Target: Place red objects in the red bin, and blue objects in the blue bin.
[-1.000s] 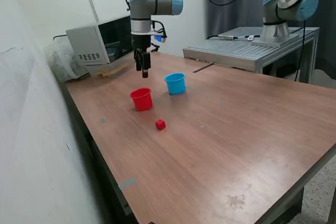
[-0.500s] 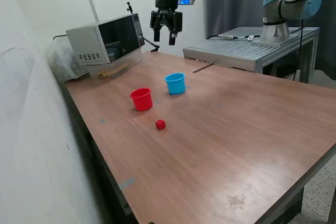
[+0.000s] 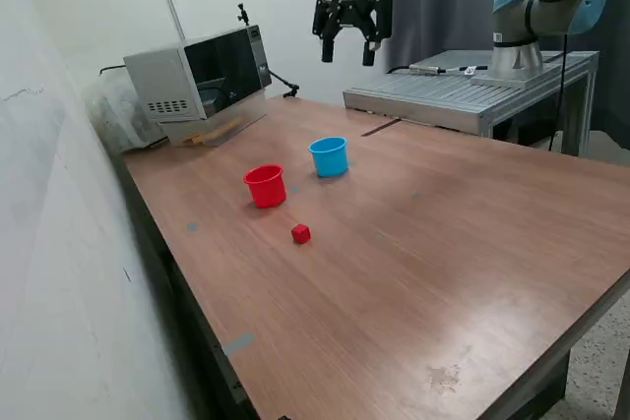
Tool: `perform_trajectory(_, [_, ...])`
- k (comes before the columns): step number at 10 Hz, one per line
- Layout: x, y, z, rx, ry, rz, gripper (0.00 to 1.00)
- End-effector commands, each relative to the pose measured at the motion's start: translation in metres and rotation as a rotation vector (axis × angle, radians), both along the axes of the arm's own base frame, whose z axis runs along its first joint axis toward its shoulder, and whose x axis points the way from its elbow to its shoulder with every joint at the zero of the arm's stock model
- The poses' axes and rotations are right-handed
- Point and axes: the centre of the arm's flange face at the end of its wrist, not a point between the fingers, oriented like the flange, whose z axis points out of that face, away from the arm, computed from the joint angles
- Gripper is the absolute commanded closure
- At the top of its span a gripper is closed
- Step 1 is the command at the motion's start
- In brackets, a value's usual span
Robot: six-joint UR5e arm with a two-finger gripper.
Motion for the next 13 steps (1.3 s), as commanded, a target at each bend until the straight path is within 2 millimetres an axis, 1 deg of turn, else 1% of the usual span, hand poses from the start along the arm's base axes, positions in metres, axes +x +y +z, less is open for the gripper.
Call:
perform_trajectory(1, [-0.015,-0.013,-0.027,-0.034,0.0,0.022,0.0])
perform_trajectory(2, [-0.034,-0.014,-0.054,-0.036,-0.012,0.013,0.0])
perform_trajectory(3, [-0.052,-0.014,-0.088,-0.04,-0.031,-0.003,0.0])
perform_trajectory(4, [-0.077,-0.014,-0.124,-0.059,-0.046,-0.076,0.0])
perform_trajectory(5, [-0.094,-0.015,-0.146,-0.063,-0.055,-0.097,0.0])
perform_trajectory(6, [-0.108,-0.014,-0.164,-0.061,-0.062,-0.101,0.0])
perform_trajectory(8, [-0.127,-0.013,-0.19,-0.063,-0.063,-0.115,0.0])
perform_trajectory(9, [-0.134,-0.009,-0.198,-0.063,-0.06,-0.123,0.0])
perform_trajectory(11, [-0.144,-0.003,-0.207,-0.063,-0.058,-0.131,0.0])
perform_trajectory(13, [-0.145,-0.001,-0.214,-0.065,-0.057,-0.133,0.0])
